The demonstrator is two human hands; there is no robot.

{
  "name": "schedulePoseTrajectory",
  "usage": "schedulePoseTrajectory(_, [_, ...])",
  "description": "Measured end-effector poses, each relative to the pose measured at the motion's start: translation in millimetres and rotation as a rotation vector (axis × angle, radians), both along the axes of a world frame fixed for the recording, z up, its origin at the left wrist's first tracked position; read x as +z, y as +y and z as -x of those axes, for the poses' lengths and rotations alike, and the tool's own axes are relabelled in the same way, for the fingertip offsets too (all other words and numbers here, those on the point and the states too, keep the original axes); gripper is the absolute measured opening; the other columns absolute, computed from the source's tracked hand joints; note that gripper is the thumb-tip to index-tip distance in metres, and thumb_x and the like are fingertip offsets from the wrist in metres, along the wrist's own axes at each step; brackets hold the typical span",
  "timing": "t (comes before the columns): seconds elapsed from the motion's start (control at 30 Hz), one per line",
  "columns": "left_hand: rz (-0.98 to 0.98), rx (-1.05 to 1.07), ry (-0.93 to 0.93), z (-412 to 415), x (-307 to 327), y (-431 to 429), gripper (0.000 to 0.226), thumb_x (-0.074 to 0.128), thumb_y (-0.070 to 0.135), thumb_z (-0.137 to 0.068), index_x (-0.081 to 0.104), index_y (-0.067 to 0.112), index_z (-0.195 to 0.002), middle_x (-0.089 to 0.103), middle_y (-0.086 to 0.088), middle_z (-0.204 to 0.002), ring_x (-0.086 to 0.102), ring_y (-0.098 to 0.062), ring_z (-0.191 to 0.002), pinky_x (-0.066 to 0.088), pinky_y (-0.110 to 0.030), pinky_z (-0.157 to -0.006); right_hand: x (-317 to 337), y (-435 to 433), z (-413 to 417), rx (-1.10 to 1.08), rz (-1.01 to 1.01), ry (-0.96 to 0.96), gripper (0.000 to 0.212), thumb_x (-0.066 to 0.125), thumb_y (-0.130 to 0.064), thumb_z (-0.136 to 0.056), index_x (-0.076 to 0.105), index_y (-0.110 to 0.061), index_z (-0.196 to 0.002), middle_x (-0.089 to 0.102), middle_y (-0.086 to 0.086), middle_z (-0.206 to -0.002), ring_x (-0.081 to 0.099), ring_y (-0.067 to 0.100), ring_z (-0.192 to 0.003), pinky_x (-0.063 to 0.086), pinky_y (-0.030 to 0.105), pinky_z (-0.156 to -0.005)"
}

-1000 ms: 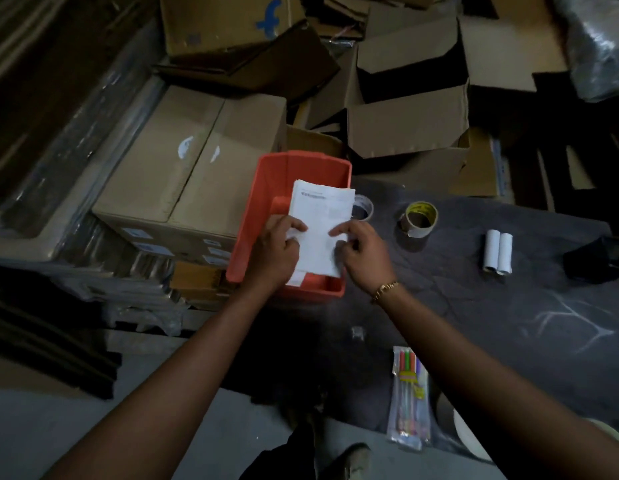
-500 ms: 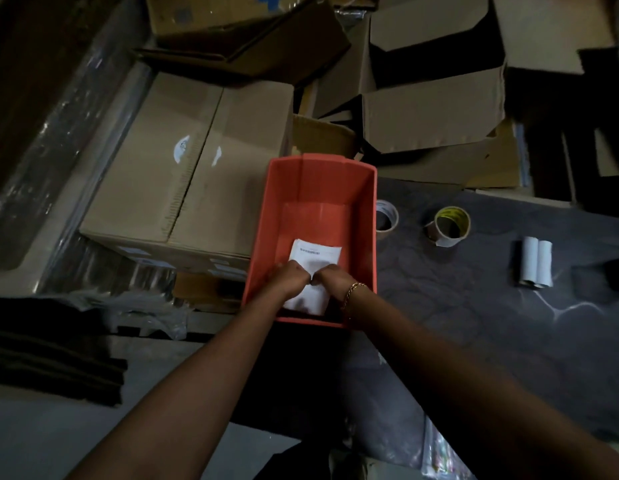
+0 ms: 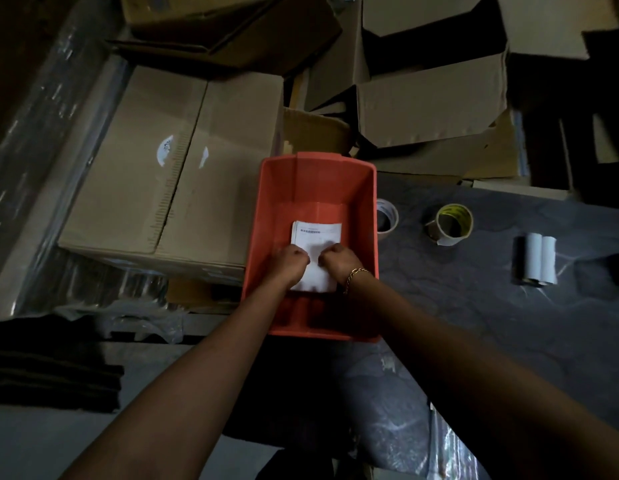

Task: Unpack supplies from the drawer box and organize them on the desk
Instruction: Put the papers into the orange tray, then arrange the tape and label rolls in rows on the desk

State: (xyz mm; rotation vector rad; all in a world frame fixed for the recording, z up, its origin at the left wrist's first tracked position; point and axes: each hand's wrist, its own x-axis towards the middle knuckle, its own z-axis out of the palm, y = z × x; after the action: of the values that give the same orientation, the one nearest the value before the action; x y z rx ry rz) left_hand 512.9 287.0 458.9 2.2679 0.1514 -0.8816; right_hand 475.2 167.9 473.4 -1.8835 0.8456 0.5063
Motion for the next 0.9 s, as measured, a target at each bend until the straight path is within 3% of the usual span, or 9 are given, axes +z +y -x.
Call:
schedulePoseTrajectory(0.07, [0.014,0.000,-0.014,4,0,2,0.008,0.058,0.024,-0.079,0.066,0.023,-0.079,0.069,-0.010,-0.114,0.062,-0.032,-0.105,0.051,-0.041,-0.092,1,0,2,0.028,-0.009,0.015,0.026,0.058,-0.010,-0.079,0.069,-0.006,-0.102,0.064,0.009,-0.098,0.059,0.026,-0.091,0.044,0.030,-0.072])
schedulePoseTrajectory(0.2, [0.064,0.040,-0.083,14,7,-1,0.039,0.061,0.020,-0.079,0.067,0.018,-0.117,0.060,-0.010,-0.131,0.056,-0.029,-0.118,0.046,-0.034,-0.099,11,5,9,-0.001,-0.080,0.000,0.047,0.058,-0.011,-0.082,0.057,-0.010,-0.129,0.060,0.014,-0.128,0.057,0.028,-0.115,0.045,0.030,-0.093])
schedulePoseTrajectory(0.3, [0.144,0.083,-0.162,17,18,-8,0.037,0.056,0.007,-0.084,0.065,0.012,-0.120,0.053,-0.012,-0.136,0.050,-0.027,-0.125,0.038,-0.027,-0.097,30,8,18,-0.008,-0.135,-0.087,0.054,0.057,-0.008,-0.081,0.053,-0.010,-0.135,0.057,0.015,-0.133,0.056,0.027,-0.120,0.045,0.031,-0.096])
schedulePoseTrajectory(0.43, [0.275,0.099,-0.321,25,47,-20,0.030,0.053,0.005,-0.083,0.067,0.014,-0.108,0.059,-0.011,-0.124,0.053,-0.025,-0.120,0.042,-0.032,-0.099,70,-4,37,0.016,-0.142,-0.260,0.048,0.055,-0.005,-0.081,0.056,-0.012,-0.129,0.059,0.010,-0.125,0.059,0.025,-0.110,0.048,0.034,-0.088])
schedulePoseTrajectory(0.53, [0.356,0.119,-0.396,41,74,-43,0.027,0.054,0.010,-0.079,0.066,0.020,-0.101,0.062,-0.005,-0.113,0.059,-0.023,-0.108,0.048,-0.034,-0.091,99,-31,66,-0.017,-0.167,-0.407,0.038,0.057,-0.015,-0.071,0.064,-0.022,-0.108,0.066,0.006,-0.103,0.063,0.022,-0.088,0.052,0.039,-0.080])
schedulePoseTrajectory(0.6, [0.417,0.102,-0.454,59,91,-63,0.026,0.055,0.013,-0.076,0.066,0.023,-0.098,0.064,-0.003,-0.111,0.061,-0.020,-0.104,0.048,-0.031,-0.090,112,-58,91,-0.068,-0.202,-0.458,0.027,0.058,-0.015,-0.074,0.064,-0.027,-0.098,0.066,-0.001,-0.085,0.061,0.019,-0.074,0.050,0.039,-0.072])
schedulePoseTrajectory(0.67, [0.434,0.044,-0.520,84,105,-83,0.025,0.058,0.008,-0.080,0.067,0.021,-0.099,0.063,0.000,-0.109,0.060,-0.016,-0.102,0.047,-0.028,-0.089,120,-92,122,-0.140,-0.229,-0.453,0.026,0.057,-0.007,-0.084,0.061,-0.028,-0.097,0.064,-0.007,-0.089,0.060,0.016,-0.080,0.052,0.042,-0.076])
schedulePoseTrajectory(0.77, [0.450,-0.058,-0.621,129,115,-115,0.023,0.059,0.015,-0.078,0.068,0.017,-0.100,0.063,-0.003,-0.108,0.063,-0.020,-0.101,0.050,-0.032,-0.090,120,-147,179,-0.182,-0.185,-0.406,0.025,0.059,-0.010,-0.085,0.061,-0.031,-0.099,0.063,-0.008,-0.109,0.060,0.017,-0.099,0.053,0.045,-0.083])
schedulePoseTrajectory(0.9, [0.432,-0.146,-0.611,197,109,-155,0.027,0.059,0.022,-0.074,0.069,0.015,-0.097,0.061,0.001,-0.102,0.063,-0.024,-0.099,0.050,-0.036,-0.093,115,-205,262,-0.220,-0.152,-0.350,0.021,0.059,-0.008,-0.086,0.060,-0.027,-0.095,0.063,-0.006,-0.102,0.058,0.016,-0.097,0.047,0.037,-0.078])
